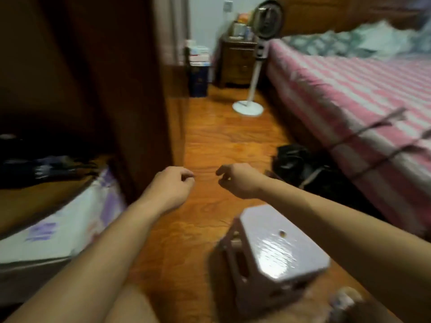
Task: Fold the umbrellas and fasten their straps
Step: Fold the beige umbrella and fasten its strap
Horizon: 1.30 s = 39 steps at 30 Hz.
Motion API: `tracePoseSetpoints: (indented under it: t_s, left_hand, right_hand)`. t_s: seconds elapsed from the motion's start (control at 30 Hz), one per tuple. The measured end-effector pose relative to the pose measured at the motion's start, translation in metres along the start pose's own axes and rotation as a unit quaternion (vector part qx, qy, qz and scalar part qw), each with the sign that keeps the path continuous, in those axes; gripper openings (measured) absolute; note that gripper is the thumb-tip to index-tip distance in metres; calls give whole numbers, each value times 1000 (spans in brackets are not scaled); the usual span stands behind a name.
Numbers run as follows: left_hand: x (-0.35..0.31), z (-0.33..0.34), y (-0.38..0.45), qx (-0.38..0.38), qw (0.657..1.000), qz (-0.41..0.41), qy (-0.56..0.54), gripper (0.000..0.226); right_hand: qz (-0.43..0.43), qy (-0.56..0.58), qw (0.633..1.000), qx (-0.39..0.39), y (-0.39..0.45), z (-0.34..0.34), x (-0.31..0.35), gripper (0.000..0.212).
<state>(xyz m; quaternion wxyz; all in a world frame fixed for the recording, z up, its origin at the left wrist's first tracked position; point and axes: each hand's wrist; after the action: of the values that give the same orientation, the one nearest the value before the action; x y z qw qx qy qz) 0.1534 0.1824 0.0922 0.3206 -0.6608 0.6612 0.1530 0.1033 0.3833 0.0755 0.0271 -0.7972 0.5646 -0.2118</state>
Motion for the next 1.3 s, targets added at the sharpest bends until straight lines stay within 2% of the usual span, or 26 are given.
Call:
tracePoseSetpoints:
  t_s: [0.1, 0.2, 0.3, 0.4, 0.57, 0.67, 0.77, 0.83, 0.9, 0.97, 1.03, 1.07, 1.2, 1.23, 1.3]
  left_hand:
    - [-106, 71, 1, 89, 991, 94, -27, 19]
    - [-177, 137, -4, 145, 979, 139, -32, 16]
    - [-204, 200, -1, 210, 964, 159, 26, 22]
    - [-198, 239, 28, 209, 962, 157, 77, 28]
    - [-177, 271, 104, 139, 979, 127, 82, 32]
    - [-182, 288, 157, 105, 979, 158, 72, 31]
    - [-186, 306, 201, 61, 979, 187, 62, 34]
    - [-179, 319, 217, 72, 974, 193, 93, 36]
    - [-170, 324, 221, 100, 970, 191, 116, 37]
    - [-165, 321, 221, 114, 968, 183, 128, 37]
    - [-158, 318, 220, 126, 966, 172, 143, 37]
    - [-156, 318, 219, 138, 965, 164, 152, 37]
    - [-153, 316, 216, 172, 956, 155, 182, 38]
    - [-156, 315, 214, 173, 954, 164, 183, 38]
    - [-161, 312, 207, 170, 952, 178, 179, 37]
  right_hand:
    - [138, 130, 981, -41, -107, -11, -125, 28]
    - [249, 257, 929, -89, -202, -11, -228, 17]
    - [340, 339, 866, -142, -271, 9, -314, 14]
    - [413, 364, 819, -161, -293, 34, -369, 16]
    - [403, 322, 835, -192, -209, 30, -424, 16]
    - [387, 316, 837, -223, -137, 11, -456, 25]
    - [403, 377, 791, -263, -76, -5, -500, 15]
    - [429, 425, 744, -284, -54, -6, -536, 29]
    - [433, 496, 677, -329, -34, -11, -558, 43]
    - [444, 517, 638, -359, -22, -20, -561, 37]
    - [450, 520, 621, -378, -10, -27, -563, 22]
    - [446, 523, 618, -382, -7, -31, -562, 24]
    - [447, 464, 646, -409, 0, -11, -579, 29]
    - [428, 444, 657, -433, -3, 4, -599, 30]
    - [394, 433, 672, -453, -19, 6, -580, 33]
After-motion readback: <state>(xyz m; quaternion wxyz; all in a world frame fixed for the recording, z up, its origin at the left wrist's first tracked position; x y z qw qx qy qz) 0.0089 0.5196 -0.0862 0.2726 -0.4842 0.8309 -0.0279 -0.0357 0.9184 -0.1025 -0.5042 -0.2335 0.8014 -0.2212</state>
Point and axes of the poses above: each hand's wrist, its own y-axis towards the middle knuckle, its own z-axis out of the palm, x = y × z, and after that the axes turned 7 degrees about x, right-handed
